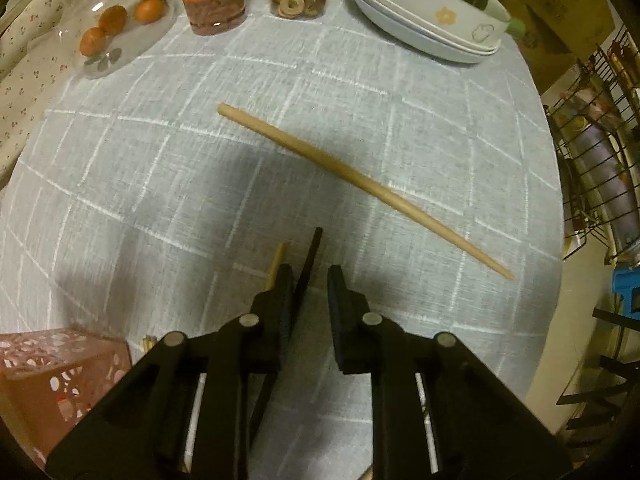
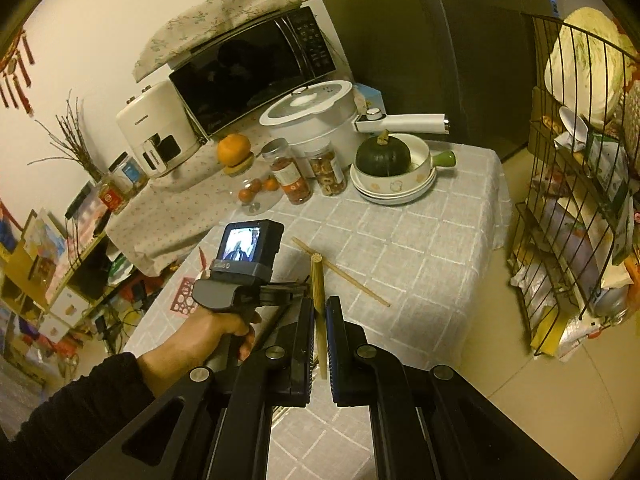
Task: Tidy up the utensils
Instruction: 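Carry the chopsticks toward the basket with the left tool while the right tool lifts its chopstick, then lower both tools over the pink basket and open them to drop the chopsticks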
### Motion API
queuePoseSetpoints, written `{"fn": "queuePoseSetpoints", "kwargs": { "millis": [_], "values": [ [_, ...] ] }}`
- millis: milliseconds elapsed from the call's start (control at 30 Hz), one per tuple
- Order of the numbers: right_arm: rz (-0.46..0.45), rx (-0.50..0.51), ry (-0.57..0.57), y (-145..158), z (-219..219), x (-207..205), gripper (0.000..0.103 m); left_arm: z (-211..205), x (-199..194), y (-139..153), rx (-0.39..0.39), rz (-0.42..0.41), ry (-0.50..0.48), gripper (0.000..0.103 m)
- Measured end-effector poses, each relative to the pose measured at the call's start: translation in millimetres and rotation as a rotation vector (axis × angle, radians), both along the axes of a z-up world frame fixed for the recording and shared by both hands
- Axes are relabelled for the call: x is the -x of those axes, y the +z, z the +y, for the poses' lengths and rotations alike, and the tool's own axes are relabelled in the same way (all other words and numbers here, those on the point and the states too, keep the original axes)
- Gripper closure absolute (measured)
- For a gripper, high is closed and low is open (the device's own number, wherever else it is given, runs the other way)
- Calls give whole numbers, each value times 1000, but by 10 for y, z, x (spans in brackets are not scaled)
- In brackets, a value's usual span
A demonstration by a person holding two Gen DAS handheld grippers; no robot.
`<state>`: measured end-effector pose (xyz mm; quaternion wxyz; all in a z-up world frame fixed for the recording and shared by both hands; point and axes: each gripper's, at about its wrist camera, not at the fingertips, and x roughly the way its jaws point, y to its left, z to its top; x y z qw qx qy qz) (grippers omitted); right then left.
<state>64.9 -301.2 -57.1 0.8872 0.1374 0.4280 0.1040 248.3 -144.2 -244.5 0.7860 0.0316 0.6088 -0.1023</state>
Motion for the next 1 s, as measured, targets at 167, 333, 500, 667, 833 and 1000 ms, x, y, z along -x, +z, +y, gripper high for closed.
{"fn": "queuePoseSetpoints", "kwargs": {
  "millis": [167,333,500,667,833,1000],
  "values": [
    [18,4,-5,-49,4,-48,97,-51,3,-22,-41,-14,-36,88],
    [28,11,-10,-85,5,-71,97,-181,233,47,-129,-87,-110,97],
    [19,19,-1,-60,50,-54,97,-172,525,337,-99,-168,-141,98],
    [-3,29,10,5,139,-27,97,-54,892,764,-69,-270,-180,98],
    [-30,37,30,78,257,12,97,179,1156,1080,-9,-344,-181,98],
    [-44,57,65,98,423,72,97,433,1440,1341,28,-406,-176,98]
  ]
}}
